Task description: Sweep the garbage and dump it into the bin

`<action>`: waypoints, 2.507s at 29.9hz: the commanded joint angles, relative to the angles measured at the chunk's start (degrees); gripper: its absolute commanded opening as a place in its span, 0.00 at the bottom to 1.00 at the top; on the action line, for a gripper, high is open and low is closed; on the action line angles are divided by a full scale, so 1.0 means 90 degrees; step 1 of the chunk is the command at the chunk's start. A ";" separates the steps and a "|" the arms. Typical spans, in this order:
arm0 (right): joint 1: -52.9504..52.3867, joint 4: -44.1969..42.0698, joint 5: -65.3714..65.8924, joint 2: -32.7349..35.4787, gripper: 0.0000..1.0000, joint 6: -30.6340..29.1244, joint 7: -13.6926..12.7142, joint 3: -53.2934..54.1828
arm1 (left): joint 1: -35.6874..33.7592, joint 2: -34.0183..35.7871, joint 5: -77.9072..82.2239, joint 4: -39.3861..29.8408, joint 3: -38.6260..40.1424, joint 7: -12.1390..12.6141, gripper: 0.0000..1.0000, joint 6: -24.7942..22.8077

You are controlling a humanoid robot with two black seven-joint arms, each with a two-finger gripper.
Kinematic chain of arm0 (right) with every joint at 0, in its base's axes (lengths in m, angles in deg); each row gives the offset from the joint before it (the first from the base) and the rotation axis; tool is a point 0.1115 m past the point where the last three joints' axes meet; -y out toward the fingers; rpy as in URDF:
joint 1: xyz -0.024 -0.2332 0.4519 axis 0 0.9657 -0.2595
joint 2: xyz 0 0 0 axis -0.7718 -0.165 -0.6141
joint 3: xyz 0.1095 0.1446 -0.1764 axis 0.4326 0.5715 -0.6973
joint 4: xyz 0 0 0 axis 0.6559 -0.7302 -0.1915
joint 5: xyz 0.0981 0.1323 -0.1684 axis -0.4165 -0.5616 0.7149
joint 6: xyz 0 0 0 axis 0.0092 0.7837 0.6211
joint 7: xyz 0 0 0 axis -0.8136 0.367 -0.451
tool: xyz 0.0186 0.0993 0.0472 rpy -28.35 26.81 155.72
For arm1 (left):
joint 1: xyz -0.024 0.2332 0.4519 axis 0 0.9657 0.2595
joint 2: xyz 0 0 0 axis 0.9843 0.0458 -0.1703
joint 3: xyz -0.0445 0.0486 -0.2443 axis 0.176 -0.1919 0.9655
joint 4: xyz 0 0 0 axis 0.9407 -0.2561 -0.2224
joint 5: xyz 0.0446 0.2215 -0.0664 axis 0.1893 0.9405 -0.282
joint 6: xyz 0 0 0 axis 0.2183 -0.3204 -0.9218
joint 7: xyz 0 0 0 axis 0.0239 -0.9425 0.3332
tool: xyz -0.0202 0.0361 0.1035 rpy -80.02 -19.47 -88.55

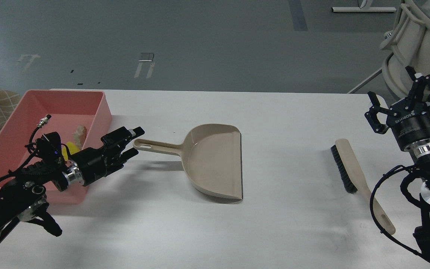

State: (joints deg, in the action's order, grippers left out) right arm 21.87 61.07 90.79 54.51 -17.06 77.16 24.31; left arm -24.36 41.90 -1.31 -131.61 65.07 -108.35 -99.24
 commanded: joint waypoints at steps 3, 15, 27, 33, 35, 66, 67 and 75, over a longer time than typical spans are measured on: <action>-0.0006 0.0000 0.0000 0.0001 1.00 0.0000 0.0038 0.0004 | 0.0122 0.0174 -0.0073 -0.0023 -0.0076 0.0012 0.97 -0.0103; 0.0023 0.0000 0.0000 0.0010 1.00 0.0000 0.0038 0.0023 | 0.0562 0.0613 -0.0493 -0.0746 0.0090 0.0070 0.97 -0.0270; 0.0092 0.0038 0.0000 0.0049 1.00 0.0000 0.0038 0.0043 | 0.0562 0.1237 -0.1488 -0.1273 0.0469 0.0158 0.97 -0.0328; -0.0055 0.0019 -0.0029 -0.0009 1.00 0.0000 0.0029 0.0043 | 0.0552 0.1444 -0.2133 -0.1215 0.1241 0.0168 0.97 -0.0397; -0.0133 -0.0029 -0.0194 0.0001 1.00 0.0000 0.0029 0.0072 | 0.0494 0.1337 -0.2299 -0.1146 0.1495 0.0187 0.97 -0.0319; -0.2310 -0.0801 -0.0429 -0.0136 1.00 0.0000 -0.0128 -0.0192 | -0.3059 -0.1904 -0.2573 0.2348 0.1887 0.0510 0.96 -0.0201; -0.2359 -0.0840 -0.0439 -0.0136 1.00 0.0000 -0.0128 -0.0192 | -0.3168 -0.1983 -0.2573 0.2476 0.1887 0.0510 0.97 -0.0201; -0.2721 -0.1367 -0.0429 -0.0234 1.00 0.0000 -0.0079 -0.0201 | -0.3540 -0.2306 -0.2602 0.3004 0.1896 0.0441 0.96 -0.0211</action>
State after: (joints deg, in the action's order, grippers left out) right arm -1.83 49.91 86.86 52.40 -17.06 76.33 22.50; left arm -55.96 21.39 -24.49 -105.09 81.99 -104.05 -101.15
